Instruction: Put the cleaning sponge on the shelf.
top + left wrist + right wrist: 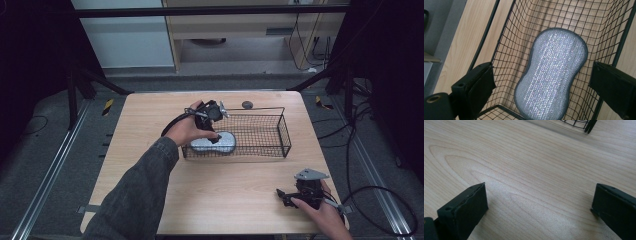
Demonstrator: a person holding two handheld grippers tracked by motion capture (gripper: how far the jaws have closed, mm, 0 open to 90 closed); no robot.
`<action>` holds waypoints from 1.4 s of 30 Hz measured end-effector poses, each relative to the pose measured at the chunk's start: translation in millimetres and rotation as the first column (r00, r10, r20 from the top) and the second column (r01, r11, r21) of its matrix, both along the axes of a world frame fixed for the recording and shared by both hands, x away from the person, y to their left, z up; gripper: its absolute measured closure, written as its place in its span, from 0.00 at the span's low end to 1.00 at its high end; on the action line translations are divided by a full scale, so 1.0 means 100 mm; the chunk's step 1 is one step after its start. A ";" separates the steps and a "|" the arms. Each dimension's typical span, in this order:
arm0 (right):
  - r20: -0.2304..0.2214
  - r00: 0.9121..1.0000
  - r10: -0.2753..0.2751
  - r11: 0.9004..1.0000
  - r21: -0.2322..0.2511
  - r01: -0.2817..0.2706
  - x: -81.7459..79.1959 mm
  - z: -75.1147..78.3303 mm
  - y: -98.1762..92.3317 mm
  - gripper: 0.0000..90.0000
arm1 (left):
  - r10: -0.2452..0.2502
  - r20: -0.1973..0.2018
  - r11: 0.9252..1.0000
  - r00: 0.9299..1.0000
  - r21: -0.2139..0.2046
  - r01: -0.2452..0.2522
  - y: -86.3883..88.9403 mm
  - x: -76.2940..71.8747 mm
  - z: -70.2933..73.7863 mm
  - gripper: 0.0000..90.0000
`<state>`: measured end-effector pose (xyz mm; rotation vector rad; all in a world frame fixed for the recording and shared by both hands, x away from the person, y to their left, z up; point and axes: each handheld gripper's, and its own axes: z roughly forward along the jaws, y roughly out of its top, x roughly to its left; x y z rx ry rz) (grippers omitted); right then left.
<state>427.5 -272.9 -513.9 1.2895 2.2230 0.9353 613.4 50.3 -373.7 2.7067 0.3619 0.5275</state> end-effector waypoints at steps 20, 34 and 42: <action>-0.001 1.000 0.000 1.000 0.001 0.000 0.00 0.00 0.00 0.00 | -0.015 0.044 0.998 0.999 -0.058 0.018 -0.04 -0.21 0.14 0.06; 0.000 1.000 0.000 1.000 0.000 0.000 0.00 0.00 0.00 0.00 | -0.002 0.041 0.992 0.999 -0.130 0.007 -0.02 -0.42 0.10 0.05; -0.001 1.000 -0.005 1.000 0.010 0.005 0.00 0.00 0.01 0.00 | 0.001 0.048 0.990 0.999 -0.138 0.006 -0.02 -0.49 0.10 0.04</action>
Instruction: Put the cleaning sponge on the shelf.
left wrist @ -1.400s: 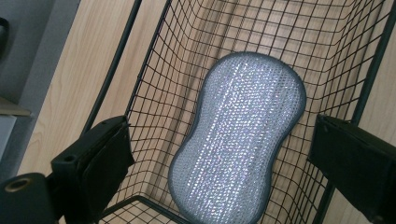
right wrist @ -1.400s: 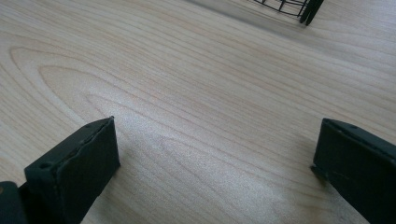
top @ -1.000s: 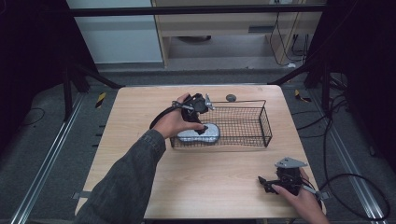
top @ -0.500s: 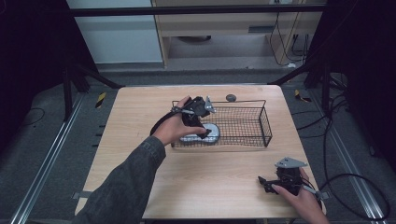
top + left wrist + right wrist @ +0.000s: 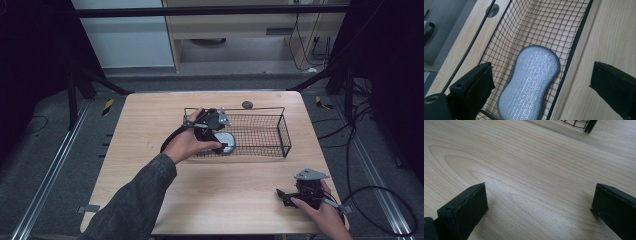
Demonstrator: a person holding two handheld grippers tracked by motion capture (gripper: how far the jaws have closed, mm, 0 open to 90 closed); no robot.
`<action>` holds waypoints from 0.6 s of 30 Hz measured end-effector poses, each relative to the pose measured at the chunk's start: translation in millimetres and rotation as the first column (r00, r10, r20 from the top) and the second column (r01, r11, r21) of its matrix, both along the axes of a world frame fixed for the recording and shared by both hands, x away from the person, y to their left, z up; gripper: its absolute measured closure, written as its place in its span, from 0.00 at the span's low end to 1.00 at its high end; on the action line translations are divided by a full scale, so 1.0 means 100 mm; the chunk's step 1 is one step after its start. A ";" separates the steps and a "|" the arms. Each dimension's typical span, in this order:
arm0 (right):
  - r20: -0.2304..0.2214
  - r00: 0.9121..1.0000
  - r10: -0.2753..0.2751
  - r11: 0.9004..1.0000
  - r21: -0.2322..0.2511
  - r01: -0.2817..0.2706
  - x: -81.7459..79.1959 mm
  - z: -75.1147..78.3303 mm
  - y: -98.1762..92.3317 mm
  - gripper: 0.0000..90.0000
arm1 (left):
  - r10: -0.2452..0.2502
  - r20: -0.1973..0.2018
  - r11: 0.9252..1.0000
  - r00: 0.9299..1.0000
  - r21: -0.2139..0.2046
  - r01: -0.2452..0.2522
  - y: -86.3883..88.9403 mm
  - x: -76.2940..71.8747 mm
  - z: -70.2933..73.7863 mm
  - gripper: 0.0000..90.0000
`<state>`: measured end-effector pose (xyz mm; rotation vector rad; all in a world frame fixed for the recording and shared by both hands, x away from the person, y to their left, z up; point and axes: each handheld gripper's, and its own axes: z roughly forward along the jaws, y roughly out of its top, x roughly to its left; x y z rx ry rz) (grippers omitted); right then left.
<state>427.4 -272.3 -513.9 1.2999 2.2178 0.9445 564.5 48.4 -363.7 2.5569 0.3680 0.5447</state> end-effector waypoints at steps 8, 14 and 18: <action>0.001 1.000 0.001 1.000 -0.004 -0.001 0.00 0.00 0.00 0.00 | 0.008 0.002 1.000 1.000 -0.029 -0.008 0.02 -0.10 -0.02 0.04; 0.001 1.000 0.001 1.000 -0.004 -0.001 0.00 0.00 0.00 0.00 | 0.016 0.005 0.999 1.000 -0.044 -0.016 0.06 -0.17 -0.05 0.04; 0.001 1.000 0.001 1.000 -0.004 -0.001 0.00 0.00 0.00 0.00 | 0.024 0.006 0.998 1.000 -0.064 -0.023 0.09 -0.21 -0.06 0.04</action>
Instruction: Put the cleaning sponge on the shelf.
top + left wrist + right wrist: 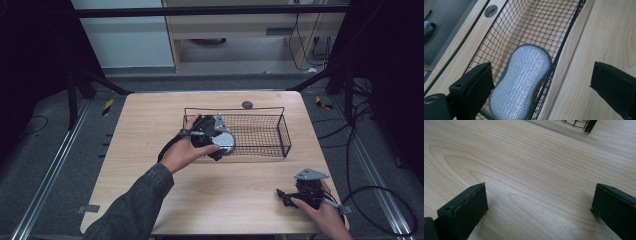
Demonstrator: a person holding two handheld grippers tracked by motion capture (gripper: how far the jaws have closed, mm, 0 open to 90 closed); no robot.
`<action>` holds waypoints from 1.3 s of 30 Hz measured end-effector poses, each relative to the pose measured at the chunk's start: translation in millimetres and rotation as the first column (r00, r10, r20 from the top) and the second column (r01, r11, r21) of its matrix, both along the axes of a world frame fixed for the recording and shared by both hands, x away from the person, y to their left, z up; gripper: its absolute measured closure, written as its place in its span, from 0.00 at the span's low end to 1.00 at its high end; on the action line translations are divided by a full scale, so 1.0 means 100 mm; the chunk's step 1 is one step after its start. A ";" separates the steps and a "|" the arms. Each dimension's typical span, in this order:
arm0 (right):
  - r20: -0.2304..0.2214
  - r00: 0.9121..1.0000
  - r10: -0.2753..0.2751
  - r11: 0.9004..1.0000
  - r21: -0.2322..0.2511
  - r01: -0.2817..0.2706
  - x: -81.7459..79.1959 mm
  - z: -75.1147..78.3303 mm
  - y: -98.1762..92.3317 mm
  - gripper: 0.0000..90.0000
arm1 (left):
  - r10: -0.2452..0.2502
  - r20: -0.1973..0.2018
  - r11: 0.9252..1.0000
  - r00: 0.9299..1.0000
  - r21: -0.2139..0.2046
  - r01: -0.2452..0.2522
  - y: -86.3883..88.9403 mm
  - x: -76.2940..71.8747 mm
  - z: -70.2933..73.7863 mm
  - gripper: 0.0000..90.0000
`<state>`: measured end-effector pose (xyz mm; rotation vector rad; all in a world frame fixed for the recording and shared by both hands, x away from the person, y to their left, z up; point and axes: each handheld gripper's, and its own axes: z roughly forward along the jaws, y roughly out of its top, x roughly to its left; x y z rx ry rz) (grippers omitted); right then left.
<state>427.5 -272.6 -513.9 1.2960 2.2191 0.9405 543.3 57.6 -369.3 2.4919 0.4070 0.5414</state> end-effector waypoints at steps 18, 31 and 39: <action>0.000 1.000 -0.001 1.000 0.000 0.001 0.00 0.00 0.00 0.00 | 0.030 0.035 0.997 0.999 -0.068 -0.028 0.25 -0.35 -0.07 0.03; 0.000 1.000 -0.004 1.000 0.001 0.004 0.00 0.00 0.00 0.00 | 0.113 0.020 0.988 0.993 -0.111 -0.110 0.80 -0.58 -0.22 0.04; 0.000 1.000 -0.004 1.000 0.001 0.004 0.00 0.00 0.00 0.00 | 0.195 -0.015 0.976 0.981 -0.091 -0.195 1.15 -0.56 -0.38 0.04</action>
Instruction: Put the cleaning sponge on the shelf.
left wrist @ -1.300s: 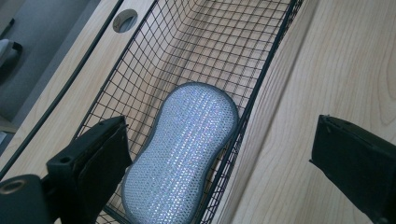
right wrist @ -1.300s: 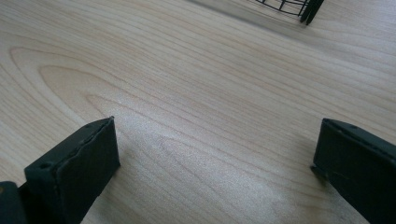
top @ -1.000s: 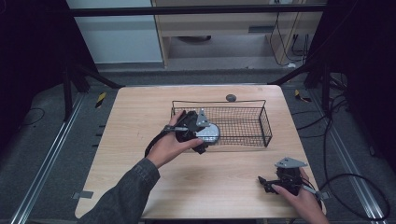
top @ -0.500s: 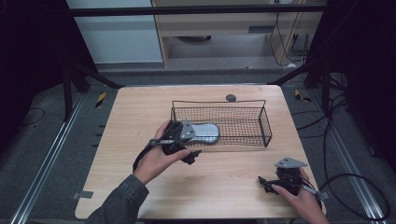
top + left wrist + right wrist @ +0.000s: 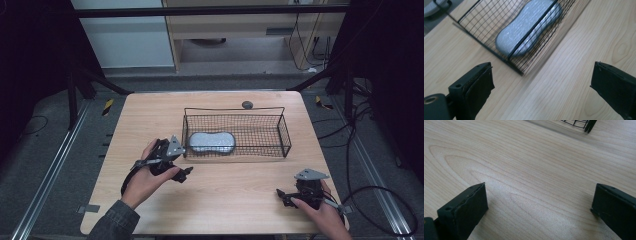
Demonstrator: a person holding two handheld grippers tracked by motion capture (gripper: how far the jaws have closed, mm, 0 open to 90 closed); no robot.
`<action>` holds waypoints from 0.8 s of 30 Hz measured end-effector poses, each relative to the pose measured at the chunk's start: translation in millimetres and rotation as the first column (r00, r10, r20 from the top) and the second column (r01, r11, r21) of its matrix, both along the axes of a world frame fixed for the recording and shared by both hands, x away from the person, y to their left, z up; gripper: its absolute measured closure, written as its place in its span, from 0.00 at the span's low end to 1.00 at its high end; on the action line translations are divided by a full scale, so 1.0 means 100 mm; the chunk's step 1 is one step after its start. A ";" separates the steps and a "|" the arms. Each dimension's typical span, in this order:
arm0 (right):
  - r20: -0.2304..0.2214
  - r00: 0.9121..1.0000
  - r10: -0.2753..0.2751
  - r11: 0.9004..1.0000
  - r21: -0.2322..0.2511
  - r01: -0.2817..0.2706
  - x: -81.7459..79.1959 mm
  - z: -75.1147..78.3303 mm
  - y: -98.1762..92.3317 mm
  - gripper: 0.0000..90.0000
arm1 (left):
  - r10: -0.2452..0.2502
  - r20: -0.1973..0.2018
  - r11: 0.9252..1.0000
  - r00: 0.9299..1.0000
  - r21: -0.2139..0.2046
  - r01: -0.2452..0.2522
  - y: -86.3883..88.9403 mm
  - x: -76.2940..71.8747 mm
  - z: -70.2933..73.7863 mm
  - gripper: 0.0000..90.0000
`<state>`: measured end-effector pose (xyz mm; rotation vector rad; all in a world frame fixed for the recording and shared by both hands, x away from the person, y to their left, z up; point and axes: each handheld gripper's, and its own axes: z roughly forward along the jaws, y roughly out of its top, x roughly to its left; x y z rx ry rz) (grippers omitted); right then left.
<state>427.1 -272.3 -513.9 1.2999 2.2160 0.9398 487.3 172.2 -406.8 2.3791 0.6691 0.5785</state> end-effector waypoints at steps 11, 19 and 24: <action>0.000 1.000 0.000 1.000 0.000 0.000 0.00 0.00 0.00 0.00 | 0.086 -0.007 0.996 0.996 0.006 -0.086 0.31 0.13 -0.16 0.04; 0.000 1.000 0.000 1.000 0.000 0.000 0.00 0.00 0.00 0.00 | 0.151 -0.027 0.988 0.988 0.015 -0.151 0.53 0.30 -0.30 0.04; 0.000 1.000 0.000 1.000 0.000 0.000 0.00 0.00 0.00 0.00 | 0.185 -0.042 0.983 0.982 0.026 -0.184 0.63 0.41 -0.38 0.05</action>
